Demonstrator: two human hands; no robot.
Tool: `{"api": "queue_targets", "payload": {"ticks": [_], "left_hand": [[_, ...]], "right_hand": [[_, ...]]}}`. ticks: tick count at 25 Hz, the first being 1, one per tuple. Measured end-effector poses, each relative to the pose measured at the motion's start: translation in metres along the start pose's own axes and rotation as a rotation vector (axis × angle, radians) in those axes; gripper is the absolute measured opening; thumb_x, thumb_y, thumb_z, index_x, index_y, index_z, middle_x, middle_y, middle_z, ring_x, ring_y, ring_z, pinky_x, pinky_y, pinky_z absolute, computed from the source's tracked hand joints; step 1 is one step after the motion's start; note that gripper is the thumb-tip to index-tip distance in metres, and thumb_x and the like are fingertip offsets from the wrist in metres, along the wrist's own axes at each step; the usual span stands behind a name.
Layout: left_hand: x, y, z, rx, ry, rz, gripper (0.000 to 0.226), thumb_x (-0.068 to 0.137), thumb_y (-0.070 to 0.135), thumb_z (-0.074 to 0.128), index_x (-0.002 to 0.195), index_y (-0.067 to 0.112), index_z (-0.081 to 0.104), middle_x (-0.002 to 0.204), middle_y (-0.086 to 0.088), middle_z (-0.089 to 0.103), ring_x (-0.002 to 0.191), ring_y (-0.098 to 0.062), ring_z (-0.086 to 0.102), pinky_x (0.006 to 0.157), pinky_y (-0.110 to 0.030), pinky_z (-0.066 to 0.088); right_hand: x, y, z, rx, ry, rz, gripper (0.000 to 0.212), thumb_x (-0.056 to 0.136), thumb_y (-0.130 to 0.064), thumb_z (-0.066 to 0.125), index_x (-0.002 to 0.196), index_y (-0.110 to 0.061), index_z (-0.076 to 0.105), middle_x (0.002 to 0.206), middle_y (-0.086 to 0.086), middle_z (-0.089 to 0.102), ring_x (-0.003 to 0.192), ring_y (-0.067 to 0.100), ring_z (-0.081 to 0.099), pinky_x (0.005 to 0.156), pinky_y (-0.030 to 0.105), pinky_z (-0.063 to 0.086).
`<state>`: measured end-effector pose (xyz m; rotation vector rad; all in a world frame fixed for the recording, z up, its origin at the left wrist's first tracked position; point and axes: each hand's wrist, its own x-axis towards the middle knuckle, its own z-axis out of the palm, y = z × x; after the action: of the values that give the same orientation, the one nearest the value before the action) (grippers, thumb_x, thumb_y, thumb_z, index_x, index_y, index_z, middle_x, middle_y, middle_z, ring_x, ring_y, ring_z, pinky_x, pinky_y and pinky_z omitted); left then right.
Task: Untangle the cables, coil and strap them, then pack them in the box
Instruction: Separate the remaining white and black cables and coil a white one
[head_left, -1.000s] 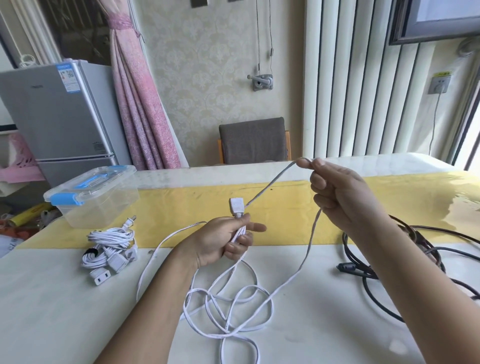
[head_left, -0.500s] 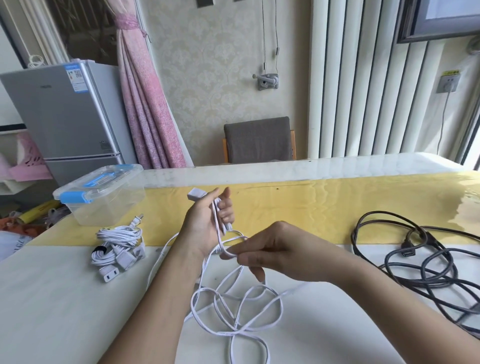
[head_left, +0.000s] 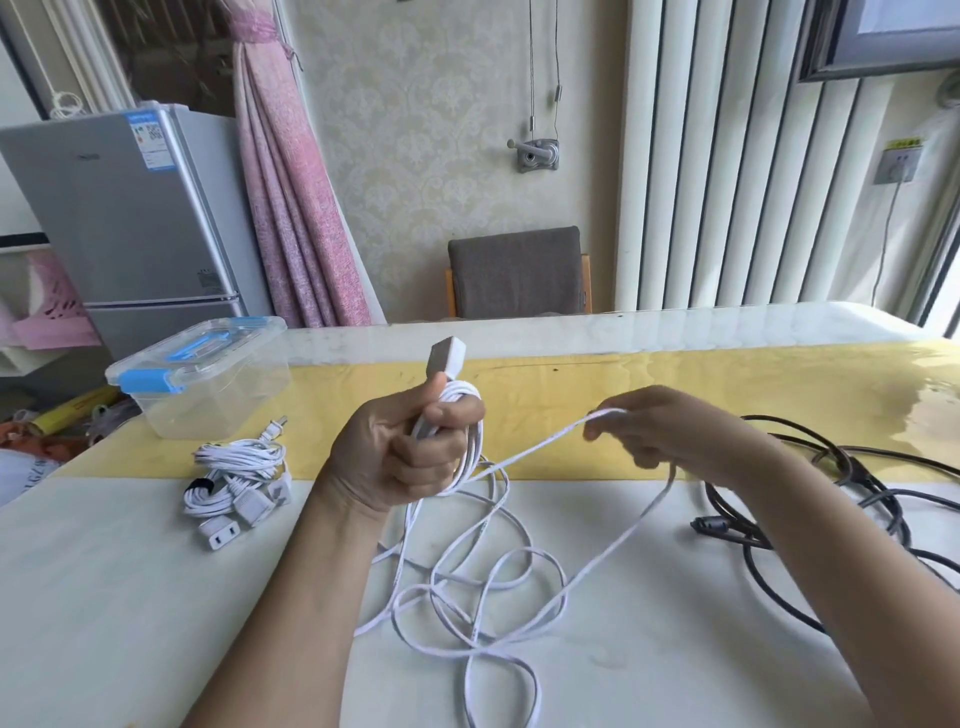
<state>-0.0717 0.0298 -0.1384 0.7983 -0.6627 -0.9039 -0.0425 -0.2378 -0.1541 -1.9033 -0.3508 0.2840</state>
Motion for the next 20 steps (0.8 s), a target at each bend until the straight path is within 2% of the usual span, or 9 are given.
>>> {"api": "queue_targets", "payload": {"ticks": [2,4,5,6,7,10,12,16,20], "left_hand": [[-0.001,0.001,-0.003,0.030,-0.073,-0.092,0.023,0.103,0.028,0.035,0.087,0.014,0.045,0.047,0.007,0.019,0.038,-0.004,0.012,0.035,-0.018,0.012],[0.000,0.000,-0.009,0.132,-0.089,-0.176,0.027,0.101,0.035,0.040,0.088,0.015,0.053,0.049,0.009,0.027,0.037,-0.003,0.015,0.035,-0.016,0.015],[0.000,-0.001,-0.012,0.221,-0.051,-0.219,0.027,0.098,0.040,0.045,0.086,0.019,0.055,0.051,0.009,0.029,0.038,-0.003,0.017,0.036,-0.015,0.018],[0.002,-0.002,-0.013,0.307,0.011,-0.271,0.027,0.094,0.046,0.051,0.082,0.022,0.057,0.051,0.010,0.028,0.038,-0.003,0.018,0.036,-0.013,0.020],[0.004,-0.004,-0.014,0.374,0.089,-0.324,0.027,0.090,0.049,0.055,0.078,0.025,0.059,0.051,0.011,0.027,0.038,-0.003,0.017,0.036,-0.011,0.021],[0.017,-0.015,-0.013,0.485,0.351,-0.423,0.028,0.090,0.046,0.048,0.079,0.020,0.053,0.049,0.013,0.029,0.036,0.002,0.017,0.034,-0.008,0.021],[0.024,-0.021,-0.014,0.507,0.471,-0.411,0.029,0.092,0.044,0.044,0.083,0.017,0.047,0.048,0.011,0.030,0.034,0.003,0.021,0.034,-0.009,0.019],[0.030,-0.022,-0.021,0.463,0.701,-0.283,0.033,0.092,0.042,0.040,0.087,0.011,0.050,0.049,0.007,0.032,0.034,-0.001,0.024,0.035,-0.013,0.018],[0.033,-0.019,-0.035,0.395,0.934,-0.167,0.056,0.098,0.056,0.026,0.097,0.007,0.052,0.050,0.004,0.034,0.033,-0.005,0.024,0.035,-0.015,0.019]], "right_hand": [[0.001,0.004,-0.023,0.442,0.018,0.039,0.012,0.085,-0.009,0.054,0.074,-0.009,0.058,0.050,-0.008,0.018,0.039,0.007,0.016,0.037,0.016,0.020],[0.004,0.010,-0.044,0.849,-0.207,0.112,0.021,0.088,-0.011,0.044,0.076,-0.008,0.060,0.052,-0.007,0.022,0.039,0.007,0.019,0.039,0.019,0.023],[0.005,0.014,-0.053,1.034,-0.368,0.099,0.029,0.093,-0.012,0.037,0.082,-0.005,0.063,0.055,-0.005,0.027,0.043,0.010,0.024,0.043,0.023,0.027],[0.005,0.018,-0.061,1.135,-0.404,0.084,0.036,0.096,-0.015,0.031,0.088,-0.002,0.063,0.059,-0.002,0.031,0.047,0.011,0.027,0.046,0.027,0.029],[0.005,0.018,-0.064,1.184,-0.358,0.068,0.037,0.097,-0.017,0.031,0.089,-0.002,0.064,0.060,-0.002,0.030,0.048,0.011,0.027,0.046,0.028,0.030],[0.001,0.000,-0.053,1.120,-0.016,-0.031,0.035,0.090,-0.025,0.044,0.068,-0.010,0.066,0.050,-0.008,0.018,0.043,0.006,0.008,0.031,0.018,0.021],[-0.006,-0.017,-0.039,1.028,0.124,-0.149,0.036,0.089,-0.029,0.045,0.068,-0.013,0.069,0.045,-0.010,0.018,0.043,0.007,0.004,0.031,0.015,0.014],[-0.016,-0.033,-0.017,0.798,0.102,-0.286,0.041,0.095,-0.030,0.039,0.080,-0.017,0.075,0.057,-0.007,0.008,0.045,0.007,0.003,0.036,0.016,0.011],[-0.022,-0.040,0.022,0.583,-0.139,-0.354,0.034,0.089,-0.031,0.045,0.092,-0.015,0.075,0.055,-0.007,0.012,0.046,0.005,0.008,0.041,0.018,0.010]]}}
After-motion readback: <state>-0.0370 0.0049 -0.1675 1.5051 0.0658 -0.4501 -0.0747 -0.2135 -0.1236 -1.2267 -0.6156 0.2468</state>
